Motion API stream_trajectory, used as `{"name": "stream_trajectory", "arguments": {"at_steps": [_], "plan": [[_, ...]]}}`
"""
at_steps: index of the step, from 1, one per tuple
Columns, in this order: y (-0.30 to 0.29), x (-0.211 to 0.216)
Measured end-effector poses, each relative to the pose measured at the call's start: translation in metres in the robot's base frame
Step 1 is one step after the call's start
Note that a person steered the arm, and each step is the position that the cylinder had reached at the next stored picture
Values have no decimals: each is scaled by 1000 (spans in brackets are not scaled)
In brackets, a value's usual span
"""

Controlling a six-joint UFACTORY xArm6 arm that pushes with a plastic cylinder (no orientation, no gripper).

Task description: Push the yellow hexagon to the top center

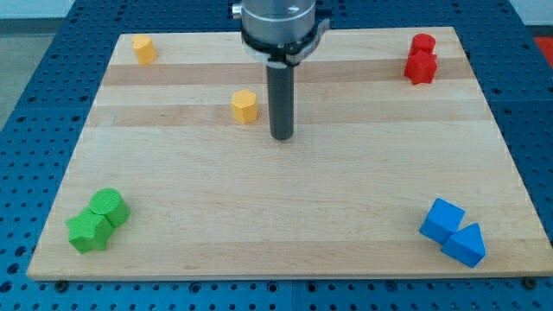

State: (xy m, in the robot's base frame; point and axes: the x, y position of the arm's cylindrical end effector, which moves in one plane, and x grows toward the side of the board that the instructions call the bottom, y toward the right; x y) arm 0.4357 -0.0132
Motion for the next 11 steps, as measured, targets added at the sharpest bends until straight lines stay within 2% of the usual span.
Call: {"name": "stream_trajectory", "arguments": {"at_steps": [1, 2, 4, 5, 6, 9, 11], "plan": [[-16, 9], [-39, -26], [-67, -40], [-63, -84], [-59, -105], [-87, -107], [-59, -133]]}}
